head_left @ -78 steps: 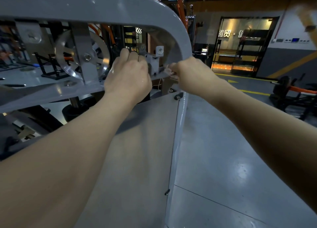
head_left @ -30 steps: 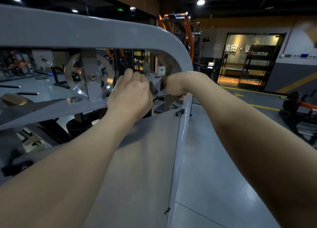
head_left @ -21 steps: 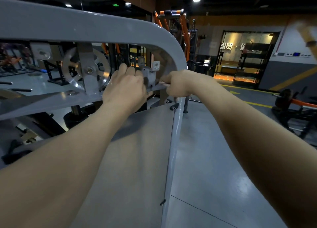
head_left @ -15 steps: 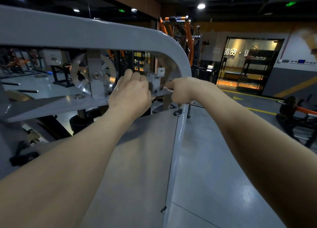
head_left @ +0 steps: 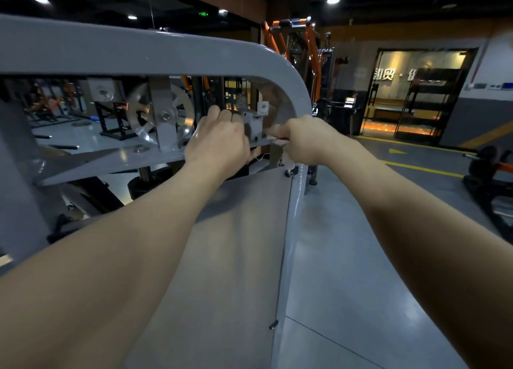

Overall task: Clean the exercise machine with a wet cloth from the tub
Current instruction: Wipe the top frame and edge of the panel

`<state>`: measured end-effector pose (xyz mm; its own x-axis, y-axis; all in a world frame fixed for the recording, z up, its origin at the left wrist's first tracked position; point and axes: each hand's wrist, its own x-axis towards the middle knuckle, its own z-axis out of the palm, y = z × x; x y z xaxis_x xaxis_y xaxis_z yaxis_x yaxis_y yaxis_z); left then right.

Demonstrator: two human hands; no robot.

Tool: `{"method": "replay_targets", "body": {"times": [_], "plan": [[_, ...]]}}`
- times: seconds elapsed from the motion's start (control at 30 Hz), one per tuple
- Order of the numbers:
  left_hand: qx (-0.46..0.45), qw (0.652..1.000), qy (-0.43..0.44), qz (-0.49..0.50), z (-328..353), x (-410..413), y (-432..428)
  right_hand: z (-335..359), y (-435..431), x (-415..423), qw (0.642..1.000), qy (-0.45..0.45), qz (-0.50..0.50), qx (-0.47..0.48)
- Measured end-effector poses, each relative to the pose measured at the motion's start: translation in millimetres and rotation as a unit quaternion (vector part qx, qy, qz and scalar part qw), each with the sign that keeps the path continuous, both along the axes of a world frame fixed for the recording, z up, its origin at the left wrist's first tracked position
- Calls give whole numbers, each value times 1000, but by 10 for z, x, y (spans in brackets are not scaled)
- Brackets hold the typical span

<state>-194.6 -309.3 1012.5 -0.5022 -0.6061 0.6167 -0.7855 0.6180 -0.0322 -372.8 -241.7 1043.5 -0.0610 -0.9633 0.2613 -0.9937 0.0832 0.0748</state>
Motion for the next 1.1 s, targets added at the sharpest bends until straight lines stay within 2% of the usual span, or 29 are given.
{"method": "replay_targets", "body": {"times": [0.2,0.33,0.43,0.53,0.6,0.7,0.87,0.97,1.03,1.1], "plan": [[-8,997,16,-78,33,89,55,-256,291,38,991,-85,41,-91],[-77,989,34,-124,50,332,205,-417,348,61,976,-113,76,-171],[-122,988,43,-84,-22,666,281,-442,250,221,962,-89,107,-236],[-172,985,-1,-21,-83,1011,224,-445,98,499,942,-87,134,-296],[-185,983,-12,2,-98,1178,170,-458,-15,684,950,-70,138,-271],[-180,983,-5,16,-103,1319,109,-539,-153,788,974,-8,147,-173],[-185,983,13,12,-138,1273,14,-337,-226,822,980,-11,148,-132],[-181,982,42,24,-135,1224,-32,-95,-312,1007,990,-42,112,-81],[-190,981,34,31,-147,1222,-57,74,-452,1141,997,-49,68,2],[-199,979,20,36,-157,1224,-66,186,-600,1256,998,-50,15,39]]}}
